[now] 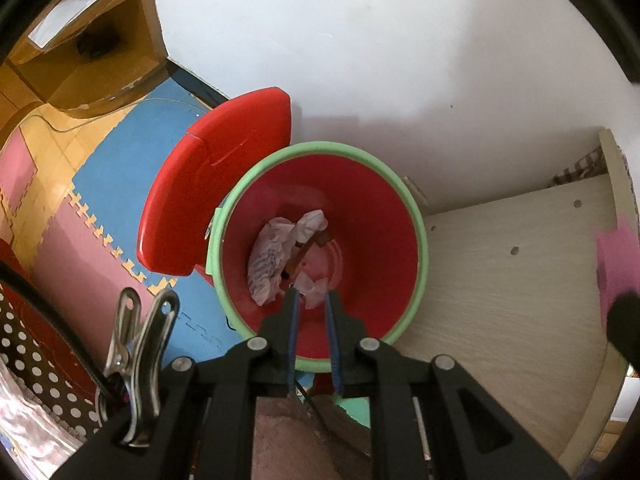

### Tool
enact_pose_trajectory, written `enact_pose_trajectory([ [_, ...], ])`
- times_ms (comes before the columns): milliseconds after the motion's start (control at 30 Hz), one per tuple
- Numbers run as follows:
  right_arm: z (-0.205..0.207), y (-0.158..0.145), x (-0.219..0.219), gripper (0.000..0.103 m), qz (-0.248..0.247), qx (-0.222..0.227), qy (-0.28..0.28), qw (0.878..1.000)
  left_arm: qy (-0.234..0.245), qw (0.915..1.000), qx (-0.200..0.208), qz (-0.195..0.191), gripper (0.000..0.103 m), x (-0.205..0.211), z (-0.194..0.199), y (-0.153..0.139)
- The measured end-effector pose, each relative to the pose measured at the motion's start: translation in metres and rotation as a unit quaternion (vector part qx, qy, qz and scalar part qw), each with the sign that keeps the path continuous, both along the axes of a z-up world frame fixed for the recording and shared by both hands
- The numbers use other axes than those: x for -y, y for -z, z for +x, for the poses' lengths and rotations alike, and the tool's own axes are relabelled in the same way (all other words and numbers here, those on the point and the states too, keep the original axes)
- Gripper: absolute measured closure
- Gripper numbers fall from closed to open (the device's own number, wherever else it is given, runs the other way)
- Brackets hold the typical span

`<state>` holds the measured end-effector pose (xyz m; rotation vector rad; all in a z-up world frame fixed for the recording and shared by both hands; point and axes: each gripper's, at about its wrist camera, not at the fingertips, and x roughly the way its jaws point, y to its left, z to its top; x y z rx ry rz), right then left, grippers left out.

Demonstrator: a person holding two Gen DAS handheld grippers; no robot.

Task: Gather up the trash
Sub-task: 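Open the right gripper over the red bucket to drop the pink ring, then move both tools back from the bucket to the trash pile on the bed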

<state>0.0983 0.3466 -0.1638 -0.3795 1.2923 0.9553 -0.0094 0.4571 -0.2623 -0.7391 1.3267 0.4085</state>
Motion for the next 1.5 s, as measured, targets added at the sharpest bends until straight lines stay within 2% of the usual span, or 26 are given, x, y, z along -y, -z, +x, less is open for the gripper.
enact_pose_trajectory([
  [167, 0.003, 0.002, -0.007, 0.058, -0.001, 0.003, 0.002, 1.0, -0.004, 1.0, 0.003, 0.001, 0.09, -0.002, -0.005, -0.005],
  [300, 0.002, 0.002, -0.009, 0.047, -0.002, 0.007, 0.003, 1.0, -0.007, 0.9999, 0.007, 0.002, 0.09, -0.005, -0.007, -0.01],
  [1067, -0.009, -0.007, 0.002, 0.047, 0.008, 0.006, 0.011, 1.0, 0.014, 0.9995, 0.026, 0.013, 0.09, 0.0, -0.009, -0.039],
  [1500, -0.027, -0.033, 0.02, 0.047, 0.036, 0.018, 0.0, 0.999, 0.014, 0.9984, 0.042, 0.034, 0.09, 0.015, -0.026, -0.074],
])
